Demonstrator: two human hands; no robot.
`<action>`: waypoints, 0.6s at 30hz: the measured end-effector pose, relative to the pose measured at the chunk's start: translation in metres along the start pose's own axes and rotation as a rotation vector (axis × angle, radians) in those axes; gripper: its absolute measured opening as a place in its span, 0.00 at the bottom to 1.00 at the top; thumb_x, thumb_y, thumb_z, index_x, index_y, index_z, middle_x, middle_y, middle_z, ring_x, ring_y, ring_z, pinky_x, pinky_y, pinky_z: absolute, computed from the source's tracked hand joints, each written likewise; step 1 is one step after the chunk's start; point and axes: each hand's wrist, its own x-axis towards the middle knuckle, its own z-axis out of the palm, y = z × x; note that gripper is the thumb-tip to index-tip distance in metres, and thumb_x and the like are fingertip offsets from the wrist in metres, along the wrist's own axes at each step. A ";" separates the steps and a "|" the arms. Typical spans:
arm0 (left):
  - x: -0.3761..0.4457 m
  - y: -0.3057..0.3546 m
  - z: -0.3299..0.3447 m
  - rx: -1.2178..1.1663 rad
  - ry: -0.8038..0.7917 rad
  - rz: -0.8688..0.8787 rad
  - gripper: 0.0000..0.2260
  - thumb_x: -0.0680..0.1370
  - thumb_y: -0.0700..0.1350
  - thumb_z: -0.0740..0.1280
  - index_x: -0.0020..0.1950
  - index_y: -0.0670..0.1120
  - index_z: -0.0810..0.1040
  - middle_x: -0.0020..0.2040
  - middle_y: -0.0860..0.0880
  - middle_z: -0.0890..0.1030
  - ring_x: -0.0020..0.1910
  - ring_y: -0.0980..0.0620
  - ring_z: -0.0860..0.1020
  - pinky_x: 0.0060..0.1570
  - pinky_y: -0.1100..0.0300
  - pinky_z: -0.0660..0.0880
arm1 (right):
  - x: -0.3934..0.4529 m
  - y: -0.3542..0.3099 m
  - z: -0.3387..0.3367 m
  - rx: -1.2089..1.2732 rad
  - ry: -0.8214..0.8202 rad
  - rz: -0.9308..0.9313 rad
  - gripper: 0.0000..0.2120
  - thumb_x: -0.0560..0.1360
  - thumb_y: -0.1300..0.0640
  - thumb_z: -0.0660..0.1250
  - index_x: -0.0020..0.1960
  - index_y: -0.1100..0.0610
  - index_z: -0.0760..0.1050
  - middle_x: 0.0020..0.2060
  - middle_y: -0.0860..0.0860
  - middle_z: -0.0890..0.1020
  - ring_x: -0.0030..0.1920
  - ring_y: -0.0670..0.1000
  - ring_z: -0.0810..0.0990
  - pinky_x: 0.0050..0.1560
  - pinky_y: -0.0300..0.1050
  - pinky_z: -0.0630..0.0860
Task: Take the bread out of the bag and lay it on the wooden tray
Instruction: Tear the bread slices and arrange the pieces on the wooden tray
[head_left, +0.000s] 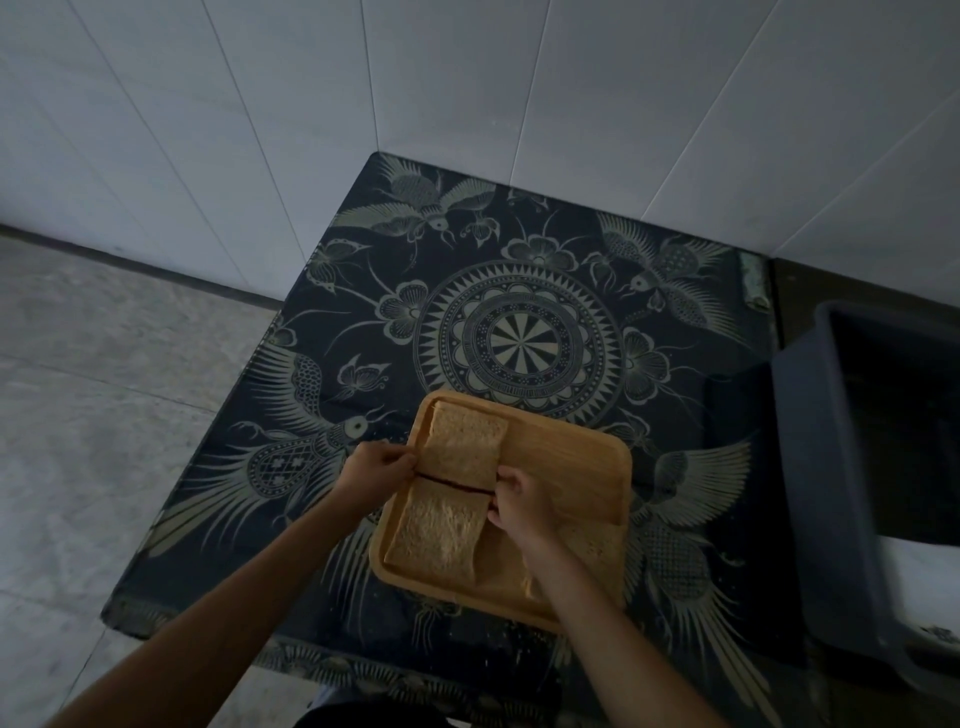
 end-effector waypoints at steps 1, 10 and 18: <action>-0.001 0.000 0.000 -0.003 0.001 0.006 0.11 0.75 0.50 0.68 0.36 0.64 0.84 0.39 0.52 0.88 0.43 0.46 0.87 0.48 0.47 0.84 | 0.000 0.000 0.000 -0.002 0.000 0.000 0.17 0.85 0.59 0.58 0.73 0.55 0.73 0.47 0.47 0.79 0.45 0.45 0.81 0.46 0.41 0.82; -0.007 0.004 0.001 0.005 -0.002 0.037 0.13 0.78 0.47 0.67 0.40 0.64 0.85 0.40 0.53 0.88 0.45 0.43 0.86 0.42 0.56 0.82 | -0.004 -0.005 -0.002 0.020 -0.027 -0.006 0.18 0.85 0.59 0.58 0.74 0.57 0.71 0.49 0.48 0.79 0.48 0.46 0.81 0.48 0.41 0.81; -0.015 0.026 0.008 0.209 0.054 0.167 0.10 0.81 0.48 0.64 0.55 0.58 0.84 0.38 0.48 0.87 0.28 0.63 0.79 0.25 0.73 0.72 | -0.013 -0.009 -0.035 0.018 -0.024 -0.048 0.16 0.85 0.54 0.60 0.71 0.53 0.74 0.51 0.50 0.82 0.50 0.48 0.84 0.46 0.43 0.84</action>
